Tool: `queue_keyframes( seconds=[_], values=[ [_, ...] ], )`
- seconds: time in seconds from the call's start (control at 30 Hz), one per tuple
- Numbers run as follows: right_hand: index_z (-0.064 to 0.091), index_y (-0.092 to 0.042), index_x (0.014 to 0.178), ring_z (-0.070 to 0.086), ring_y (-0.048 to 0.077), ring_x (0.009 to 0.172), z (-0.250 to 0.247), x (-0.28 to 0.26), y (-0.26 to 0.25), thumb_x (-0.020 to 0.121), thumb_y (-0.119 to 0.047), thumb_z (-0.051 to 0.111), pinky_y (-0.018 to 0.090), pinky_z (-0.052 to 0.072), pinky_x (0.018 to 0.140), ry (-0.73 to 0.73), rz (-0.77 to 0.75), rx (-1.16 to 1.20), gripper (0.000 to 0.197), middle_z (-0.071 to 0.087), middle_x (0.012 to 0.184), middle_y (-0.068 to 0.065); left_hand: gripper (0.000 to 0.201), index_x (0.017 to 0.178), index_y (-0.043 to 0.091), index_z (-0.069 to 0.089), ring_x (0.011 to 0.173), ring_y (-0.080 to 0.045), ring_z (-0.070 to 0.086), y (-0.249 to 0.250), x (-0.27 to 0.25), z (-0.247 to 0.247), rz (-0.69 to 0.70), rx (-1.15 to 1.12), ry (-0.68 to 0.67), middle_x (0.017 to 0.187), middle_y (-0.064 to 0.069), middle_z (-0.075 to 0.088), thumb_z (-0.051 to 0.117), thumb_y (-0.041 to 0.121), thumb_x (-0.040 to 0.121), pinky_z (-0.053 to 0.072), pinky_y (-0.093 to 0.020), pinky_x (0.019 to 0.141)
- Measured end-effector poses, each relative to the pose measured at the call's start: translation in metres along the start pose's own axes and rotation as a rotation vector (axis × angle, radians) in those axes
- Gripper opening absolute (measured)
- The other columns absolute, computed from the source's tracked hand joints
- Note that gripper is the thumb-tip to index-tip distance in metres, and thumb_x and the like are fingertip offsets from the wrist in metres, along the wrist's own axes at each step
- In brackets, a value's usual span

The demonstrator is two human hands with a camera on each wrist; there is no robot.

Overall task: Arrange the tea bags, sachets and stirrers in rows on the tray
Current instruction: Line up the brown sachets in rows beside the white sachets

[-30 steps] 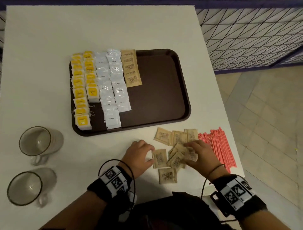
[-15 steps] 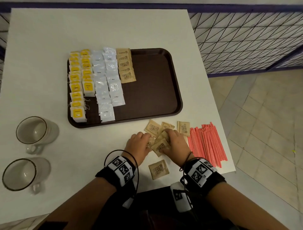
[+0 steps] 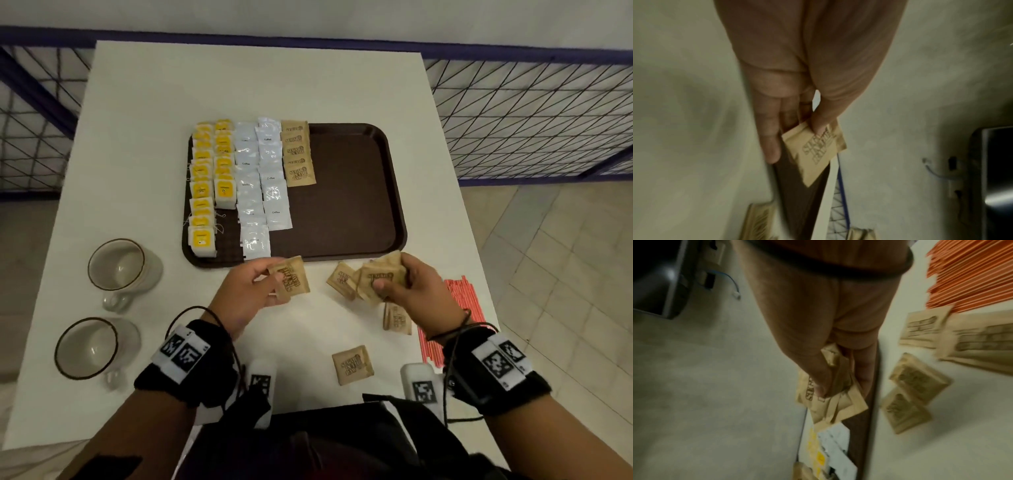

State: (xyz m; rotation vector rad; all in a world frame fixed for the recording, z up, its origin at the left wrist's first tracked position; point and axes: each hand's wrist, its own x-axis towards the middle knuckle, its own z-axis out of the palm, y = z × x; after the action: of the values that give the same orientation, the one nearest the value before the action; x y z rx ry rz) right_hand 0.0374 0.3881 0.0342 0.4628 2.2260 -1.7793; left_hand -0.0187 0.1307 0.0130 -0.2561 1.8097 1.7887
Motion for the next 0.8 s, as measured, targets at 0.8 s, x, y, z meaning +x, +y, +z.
queue_keyframes(
  seconds=[0.8],
  values=[
    [0.060,-0.004,0.104,0.067,0.031,0.092,0.116,0.014,-0.061,0.075,0.000,0.064,0.042,0.057,0.081,-0.093,0.017,0.598,0.030,0.069,0.099,0.016,0.040,0.129,0.019,0.046,0.108,-0.030,0.062,0.036,-0.016,-0.029,0.047,-0.871,-0.307,0.116,-0.016,0.065,0.037,0.013,0.091,0.051,-0.045,0.088]
  ],
)
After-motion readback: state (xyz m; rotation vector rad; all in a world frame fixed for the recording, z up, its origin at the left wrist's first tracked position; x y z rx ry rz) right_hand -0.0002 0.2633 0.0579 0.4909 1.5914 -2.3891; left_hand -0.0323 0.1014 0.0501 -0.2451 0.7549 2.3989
